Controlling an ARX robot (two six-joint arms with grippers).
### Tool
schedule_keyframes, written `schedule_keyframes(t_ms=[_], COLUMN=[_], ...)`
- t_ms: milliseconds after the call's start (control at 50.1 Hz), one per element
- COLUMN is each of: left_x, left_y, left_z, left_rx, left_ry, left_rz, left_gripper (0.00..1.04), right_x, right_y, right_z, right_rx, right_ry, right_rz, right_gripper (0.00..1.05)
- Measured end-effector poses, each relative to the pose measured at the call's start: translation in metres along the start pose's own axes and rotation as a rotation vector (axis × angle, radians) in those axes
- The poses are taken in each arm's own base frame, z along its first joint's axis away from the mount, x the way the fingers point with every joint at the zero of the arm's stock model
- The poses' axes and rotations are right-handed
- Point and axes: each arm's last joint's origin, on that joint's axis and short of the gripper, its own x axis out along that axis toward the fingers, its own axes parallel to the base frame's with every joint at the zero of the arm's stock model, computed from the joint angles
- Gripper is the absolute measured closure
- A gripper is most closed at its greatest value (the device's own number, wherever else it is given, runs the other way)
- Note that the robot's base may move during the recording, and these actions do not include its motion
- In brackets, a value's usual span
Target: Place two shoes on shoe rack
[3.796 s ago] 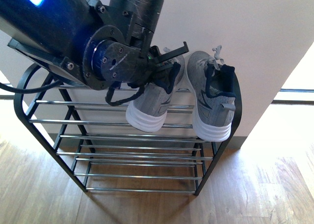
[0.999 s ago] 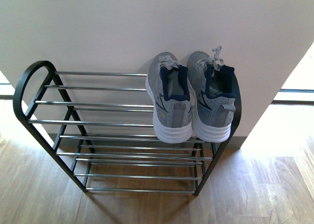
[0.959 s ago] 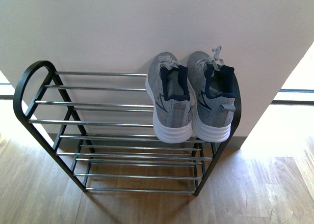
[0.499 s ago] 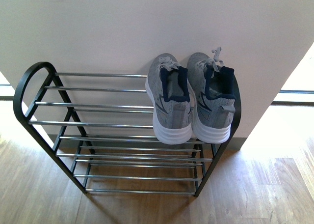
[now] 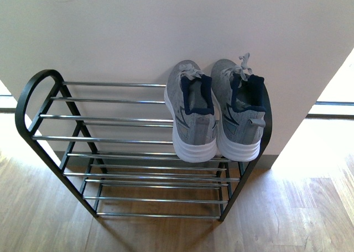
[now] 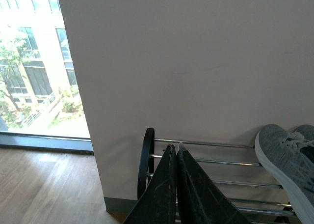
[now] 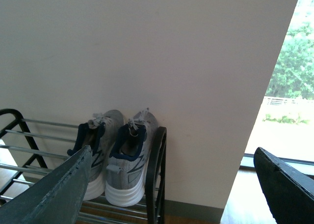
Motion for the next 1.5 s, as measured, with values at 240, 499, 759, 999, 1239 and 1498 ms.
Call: schedule_keyframes(t_ms=[240, 499, 759, 999, 1239, 1498], left_x=[-0.007, -0.017, -0.022, -0.028, -0.038, -0.038], left_y=[0.000, 0.000, 0.000, 0.000, 0.000, 0.000], left_z=[0.003, 0.004, 0.004, 0.004, 0.000, 0.000], left_rx=[0.000, 0.000, 0.000, 0.000, 0.000, 0.001], left_ry=[-0.011, -0.014, -0.014, -0.016, -0.002, 0.002], left_rz=[0.000, 0.000, 0.000, 0.000, 0.000, 0.002], left_gripper=[1.03, 1.03, 1.03, 1.03, 1.03, 1.04], right_x=[0.000, 0.000, 0.000, 0.000, 0.000, 0.000], right_y=[0.000, 0.000, 0.000, 0.000, 0.000, 0.000], right_z=[0.000, 0.000, 0.000, 0.000, 0.000, 0.000], right_rx=[0.000, 0.000, 0.000, 0.000, 0.000, 0.000], right_ry=[0.000, 0.000, 0.000, 0.000, 0.000, -0.001], right_rz=[0.000, 0.000, 0.000, 0.000, 0.000, 0.000], right_gripper=[0.09, 0.09, 0.09, 0.09, 0.09, 0.09])
